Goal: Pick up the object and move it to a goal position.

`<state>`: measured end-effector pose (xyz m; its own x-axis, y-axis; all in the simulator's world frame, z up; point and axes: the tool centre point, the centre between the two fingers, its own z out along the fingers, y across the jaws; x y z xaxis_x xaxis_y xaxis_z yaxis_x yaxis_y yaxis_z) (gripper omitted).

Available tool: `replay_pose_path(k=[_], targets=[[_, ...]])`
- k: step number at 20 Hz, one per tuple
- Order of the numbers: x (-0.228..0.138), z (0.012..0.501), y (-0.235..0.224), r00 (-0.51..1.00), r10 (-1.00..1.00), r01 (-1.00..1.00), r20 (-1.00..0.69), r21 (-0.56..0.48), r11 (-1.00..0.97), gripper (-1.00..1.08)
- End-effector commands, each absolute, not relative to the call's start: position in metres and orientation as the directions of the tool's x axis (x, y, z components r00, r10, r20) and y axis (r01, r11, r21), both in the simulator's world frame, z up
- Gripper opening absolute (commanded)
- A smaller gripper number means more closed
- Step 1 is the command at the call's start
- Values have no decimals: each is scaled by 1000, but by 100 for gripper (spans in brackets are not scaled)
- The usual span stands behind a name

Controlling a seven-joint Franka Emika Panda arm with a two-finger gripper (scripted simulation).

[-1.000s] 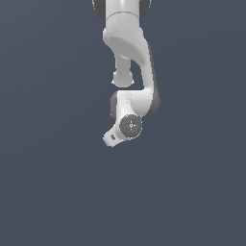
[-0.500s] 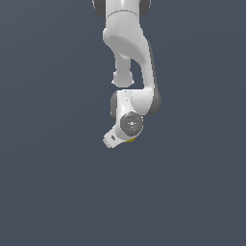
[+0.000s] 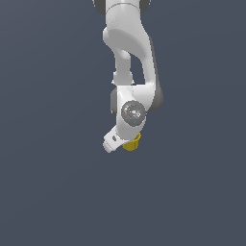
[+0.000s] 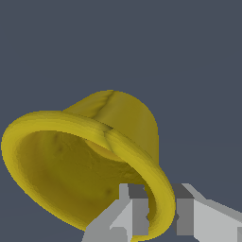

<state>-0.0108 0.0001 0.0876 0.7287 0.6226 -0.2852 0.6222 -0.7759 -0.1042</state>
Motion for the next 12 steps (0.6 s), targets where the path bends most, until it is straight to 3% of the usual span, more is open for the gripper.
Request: replay_pose_path(k=[1, 12], targets=[[6, 98, 3, 740, 633, 637, -225, -66, -768, -100], [64, 148, 17, 739, 673, 667, 33, 102, -738, -100]])
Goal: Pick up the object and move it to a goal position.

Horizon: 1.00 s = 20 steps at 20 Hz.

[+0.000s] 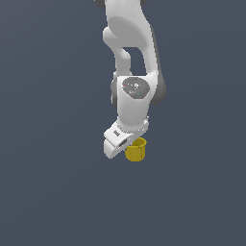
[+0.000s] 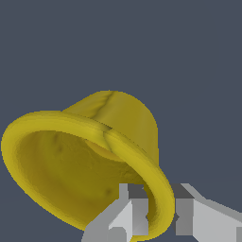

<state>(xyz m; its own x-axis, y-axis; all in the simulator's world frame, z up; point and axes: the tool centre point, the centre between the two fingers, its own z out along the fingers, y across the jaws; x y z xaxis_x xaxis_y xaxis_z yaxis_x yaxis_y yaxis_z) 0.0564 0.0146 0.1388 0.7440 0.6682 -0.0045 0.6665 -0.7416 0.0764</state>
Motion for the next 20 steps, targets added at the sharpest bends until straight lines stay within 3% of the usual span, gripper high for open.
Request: replay_pose_path(k=[1, 20], targets=[[69, 154, 18, 735, 676, 667, 56, 117, -735, -100], [118, 265, 37, 562, 708, 598, 428, 381, -705, -100]])
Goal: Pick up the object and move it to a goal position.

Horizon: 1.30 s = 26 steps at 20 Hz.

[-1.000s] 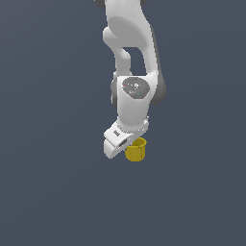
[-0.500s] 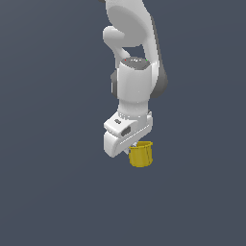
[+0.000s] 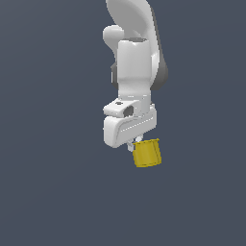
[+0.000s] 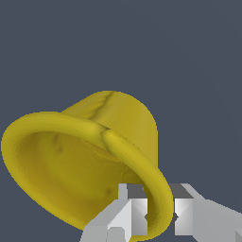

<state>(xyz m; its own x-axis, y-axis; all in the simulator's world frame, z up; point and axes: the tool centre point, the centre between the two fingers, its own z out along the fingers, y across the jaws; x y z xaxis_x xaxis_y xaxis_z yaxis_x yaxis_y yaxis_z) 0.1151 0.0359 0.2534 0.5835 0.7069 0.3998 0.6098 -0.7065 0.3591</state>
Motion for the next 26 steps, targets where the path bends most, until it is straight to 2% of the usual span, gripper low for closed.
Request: replay_pose_path(k=[1, 14, 26], targets=[[118, 271, 38, 549, 708, 591, 444, 393, -704, -100], [118, 338, 46, 381, 707, 499, 596, 512, -699, -100], [115, 356, 48, 326, 704, 470, 631, 538, -700, -100]])
